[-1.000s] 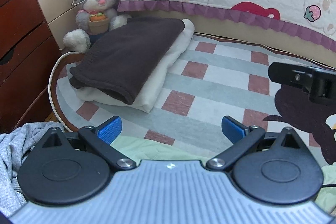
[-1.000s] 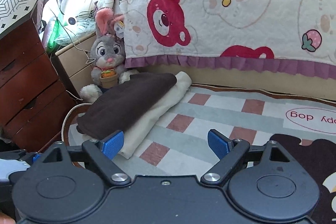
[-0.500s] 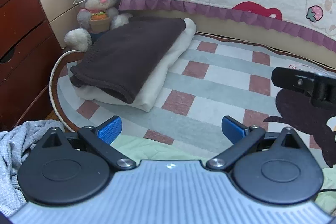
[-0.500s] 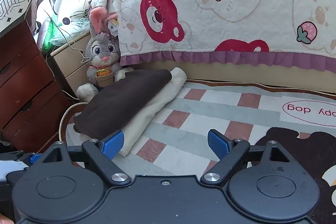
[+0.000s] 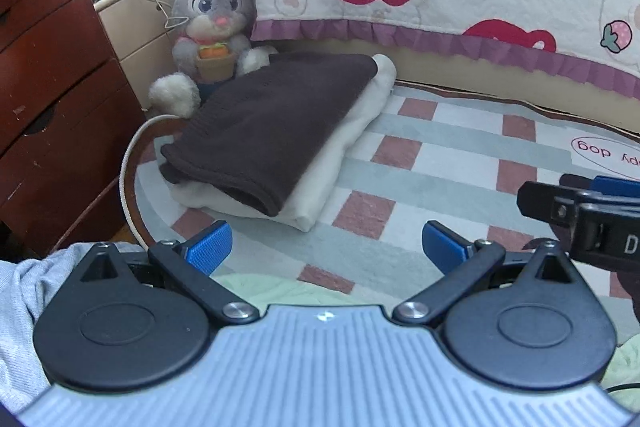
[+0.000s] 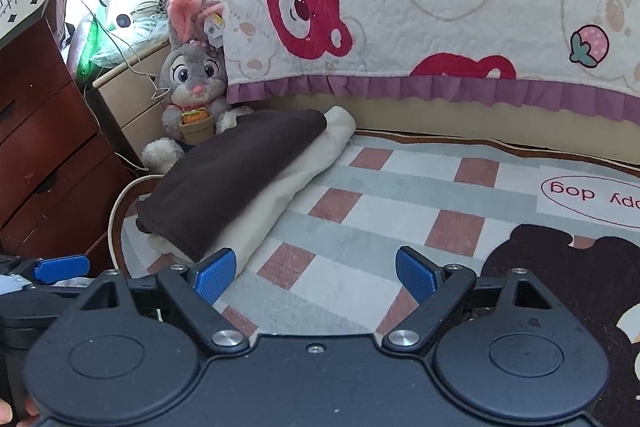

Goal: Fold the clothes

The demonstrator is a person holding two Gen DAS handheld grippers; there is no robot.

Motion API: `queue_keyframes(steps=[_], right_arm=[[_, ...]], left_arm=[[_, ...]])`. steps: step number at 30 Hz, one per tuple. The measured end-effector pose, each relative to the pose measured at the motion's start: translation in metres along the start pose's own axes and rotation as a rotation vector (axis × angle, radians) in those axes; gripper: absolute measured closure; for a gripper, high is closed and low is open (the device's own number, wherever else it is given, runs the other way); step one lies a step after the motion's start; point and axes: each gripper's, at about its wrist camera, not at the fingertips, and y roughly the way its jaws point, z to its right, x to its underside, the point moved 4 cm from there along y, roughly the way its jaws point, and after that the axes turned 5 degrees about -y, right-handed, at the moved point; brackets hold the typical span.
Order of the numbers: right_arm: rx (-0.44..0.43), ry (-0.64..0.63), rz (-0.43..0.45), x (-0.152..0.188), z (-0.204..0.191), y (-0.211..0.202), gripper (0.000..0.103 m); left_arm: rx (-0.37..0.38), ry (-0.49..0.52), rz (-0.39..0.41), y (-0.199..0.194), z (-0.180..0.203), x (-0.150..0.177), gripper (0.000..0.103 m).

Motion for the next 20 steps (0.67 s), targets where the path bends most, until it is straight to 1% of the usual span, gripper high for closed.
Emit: queue_keyframes(steps=[3, 12, 20], right_arm=[[0.0, -0.006, 0.002, -0.001, -0.0016, -0.0011, 0.013], [0.001, -0.004, 0.001, -0.0018, -0.002, -0.0023, 0.013], [-0.002, -0.004, -0.002, -0.0025, -0.0014, -0.0027, 0.013]], left_arm=[[0.002, -0.003, -0.01, 0.0015, -0.0006, 0.0002, 0.0], [-0.022, 0.007, 0.002, -0.0009, 0.0013, 0.0005, 0.0], [-0.021, 0.01, -0.016, 0.0014, 0.0022, 0.0018, 0.0]])
